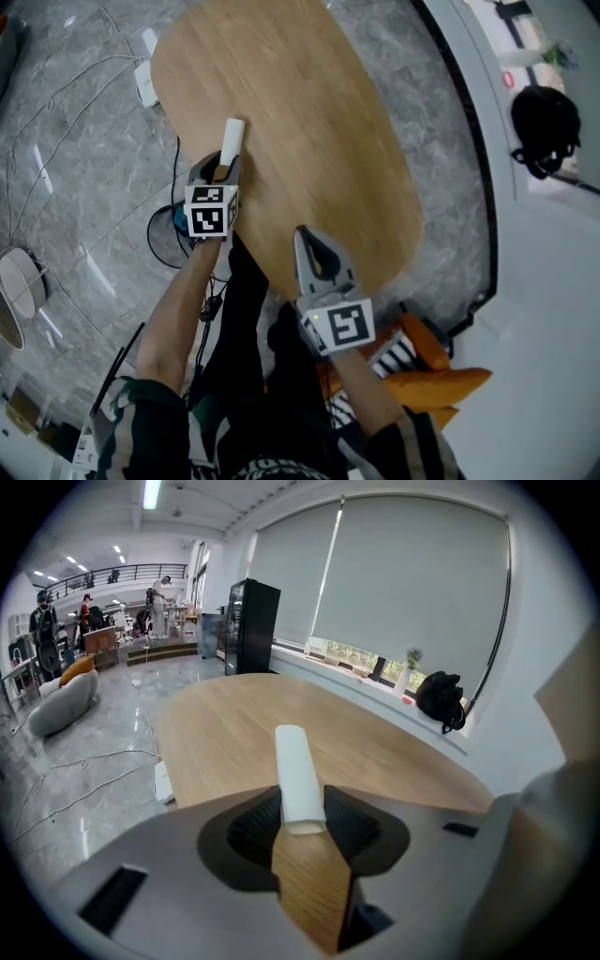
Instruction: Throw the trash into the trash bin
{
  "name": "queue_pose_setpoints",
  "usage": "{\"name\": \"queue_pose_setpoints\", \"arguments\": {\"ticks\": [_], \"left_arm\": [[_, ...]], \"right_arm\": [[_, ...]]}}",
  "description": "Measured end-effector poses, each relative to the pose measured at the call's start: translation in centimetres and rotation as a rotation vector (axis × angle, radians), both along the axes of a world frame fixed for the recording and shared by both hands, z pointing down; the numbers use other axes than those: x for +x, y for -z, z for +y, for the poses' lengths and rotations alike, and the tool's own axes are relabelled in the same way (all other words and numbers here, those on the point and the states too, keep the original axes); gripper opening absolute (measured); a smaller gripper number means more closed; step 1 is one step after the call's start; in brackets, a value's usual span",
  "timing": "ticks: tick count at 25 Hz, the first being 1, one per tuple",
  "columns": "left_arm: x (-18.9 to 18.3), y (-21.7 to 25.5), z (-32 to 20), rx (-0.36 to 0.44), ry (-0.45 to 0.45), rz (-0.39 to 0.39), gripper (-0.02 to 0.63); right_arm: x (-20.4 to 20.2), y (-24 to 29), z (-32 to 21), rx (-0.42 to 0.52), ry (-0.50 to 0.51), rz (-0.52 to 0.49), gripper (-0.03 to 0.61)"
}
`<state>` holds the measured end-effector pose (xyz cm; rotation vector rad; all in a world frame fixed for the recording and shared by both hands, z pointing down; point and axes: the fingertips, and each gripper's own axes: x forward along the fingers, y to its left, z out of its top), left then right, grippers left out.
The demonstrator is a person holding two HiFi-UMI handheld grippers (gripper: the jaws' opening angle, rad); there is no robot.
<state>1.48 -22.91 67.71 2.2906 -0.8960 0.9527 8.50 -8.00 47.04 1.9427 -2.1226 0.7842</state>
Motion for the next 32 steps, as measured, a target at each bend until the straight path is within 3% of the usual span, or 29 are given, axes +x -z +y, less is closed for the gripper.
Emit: {"name": "queue_pose_setpoints", "arguments": {"ticks": [9,16,22,32], "left_arm": [[-4.6,4.8,3.1,0.062,0.094,0.061,0.147],[-10.4,6.7,6.3,0.111,0.203,0.069,0.147],[-15.6,5.2,9.8,0.135,0.277,0.058,0.147],[-23.5,-1.6,14.7,0.118,0.394,0.046,0.147]], "right_arm": [[-3.7,2.3,2.9,0.05,0.098,0.002,0.0],[-7.3,3.2,4.2,0.108,0.227,0.005,0.0],[-10.5,1.2,6.0,0.135,0.303,-0.003,0.0],[-16.2,-4.3,7.3,0.19,0.424,0.005,0.0]]}}
